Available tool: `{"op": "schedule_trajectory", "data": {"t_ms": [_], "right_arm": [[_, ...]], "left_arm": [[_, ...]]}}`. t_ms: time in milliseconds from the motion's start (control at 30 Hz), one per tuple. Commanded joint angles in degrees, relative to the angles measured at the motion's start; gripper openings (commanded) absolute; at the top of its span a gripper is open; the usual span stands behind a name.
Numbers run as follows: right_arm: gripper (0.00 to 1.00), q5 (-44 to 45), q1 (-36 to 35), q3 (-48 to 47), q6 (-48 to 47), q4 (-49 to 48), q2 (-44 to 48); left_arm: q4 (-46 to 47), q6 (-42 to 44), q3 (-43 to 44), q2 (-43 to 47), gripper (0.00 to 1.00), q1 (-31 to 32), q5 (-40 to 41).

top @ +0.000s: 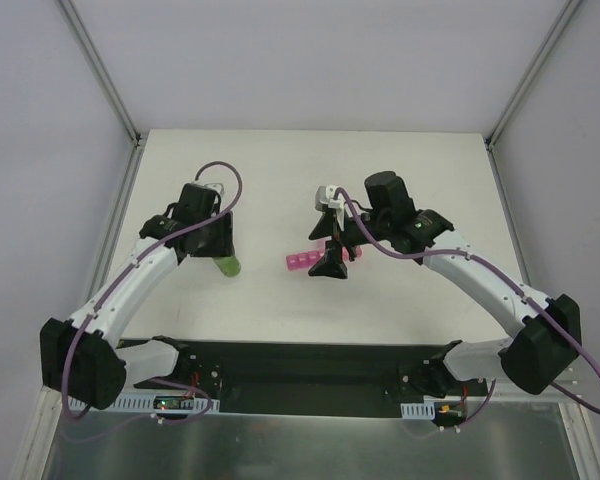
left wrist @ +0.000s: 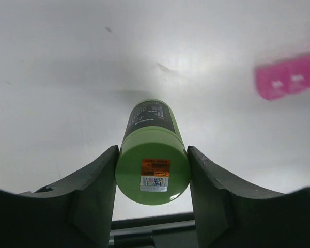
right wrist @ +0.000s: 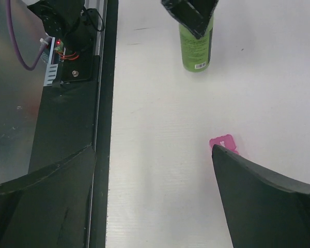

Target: Sort the pills into containers

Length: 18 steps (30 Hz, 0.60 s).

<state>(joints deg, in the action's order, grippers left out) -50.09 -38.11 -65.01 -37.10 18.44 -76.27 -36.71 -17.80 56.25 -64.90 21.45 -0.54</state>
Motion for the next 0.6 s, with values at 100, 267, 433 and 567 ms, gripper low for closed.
{"op": "schedule_trajectory", "data": {"t_ms": [100,267,433,567], "right_arm": [[0.97,0.51,0.23,-0.90,0.10,-2.35,2.27],[0.97,0.43,0.49,-0.90,0.19,-2.44,2.53],[0.97,0.25,1.19,-0.73,0.54,-2.70,2.79],[0.97,0.43,1.37,-0.73,0.54,-2.70,2.62]], "left_arm": [[8.32,7.60,2.71,-10.75,0.00,-11.33,6.79],[8.76,9.19,7.11,-20.78,0.00,-16.96,3.17],[9.11,7.61,9.75,-26.32,0.08,-21.10,1.68],[9.20,7.43,11.16,-26.15,0.35,-22.77,1.85]]}}
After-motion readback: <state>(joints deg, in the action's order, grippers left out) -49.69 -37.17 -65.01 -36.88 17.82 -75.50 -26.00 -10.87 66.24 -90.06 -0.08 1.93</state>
